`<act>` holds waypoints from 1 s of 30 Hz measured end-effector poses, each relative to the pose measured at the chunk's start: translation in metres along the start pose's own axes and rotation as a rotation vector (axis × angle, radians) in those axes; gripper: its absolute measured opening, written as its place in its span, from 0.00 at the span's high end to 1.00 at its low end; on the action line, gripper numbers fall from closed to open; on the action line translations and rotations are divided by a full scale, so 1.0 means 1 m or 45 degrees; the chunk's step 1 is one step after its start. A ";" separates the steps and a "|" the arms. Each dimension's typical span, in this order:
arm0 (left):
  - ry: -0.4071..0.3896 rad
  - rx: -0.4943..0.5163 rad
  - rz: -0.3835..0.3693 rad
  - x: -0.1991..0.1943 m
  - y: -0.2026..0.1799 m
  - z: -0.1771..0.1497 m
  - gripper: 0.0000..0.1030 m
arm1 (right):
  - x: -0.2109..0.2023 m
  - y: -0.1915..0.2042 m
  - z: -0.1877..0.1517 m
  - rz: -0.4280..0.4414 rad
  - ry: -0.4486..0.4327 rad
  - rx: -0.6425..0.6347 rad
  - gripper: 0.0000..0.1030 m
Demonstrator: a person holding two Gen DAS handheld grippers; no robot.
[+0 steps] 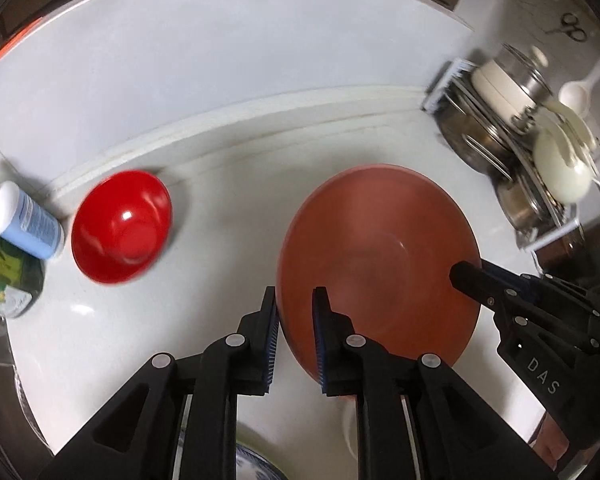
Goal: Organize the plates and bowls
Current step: 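Lift the pink bowl with both tools and carry it toward the white bowl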
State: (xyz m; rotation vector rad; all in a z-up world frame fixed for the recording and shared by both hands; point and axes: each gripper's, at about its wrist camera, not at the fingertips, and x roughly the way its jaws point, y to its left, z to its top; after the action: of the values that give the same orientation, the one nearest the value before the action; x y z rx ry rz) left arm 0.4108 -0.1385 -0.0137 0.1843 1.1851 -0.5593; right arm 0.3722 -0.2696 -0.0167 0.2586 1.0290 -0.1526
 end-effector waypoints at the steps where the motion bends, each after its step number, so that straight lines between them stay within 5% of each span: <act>1: 0.004 0.006 -0.007 -0.001 -0.003 -0.002 0.84 | -0.006 -0.001 -0.006 -0.007 -0.009 -0.004 0.90; 14: -0.018 0.013 -0.040 -0.024 -0.026 -0.056 0.84 | -0.045 -0.006 -0.068 -0.042 -0.029 -0.014 0.89; 30: 0.124 -0.006 -0.028 0.009 -0.039 -0.101 0.82 | -0.034 -0.030 -0.120 -0.026 0.079 0.013 0.89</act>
State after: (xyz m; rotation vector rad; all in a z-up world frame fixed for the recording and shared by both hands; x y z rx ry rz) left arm 0.3098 -0.1321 -0.0543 0.1960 1.2841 -0.5721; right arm 0.2488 -0.2646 -0.0507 0.2636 1.0930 -0.1692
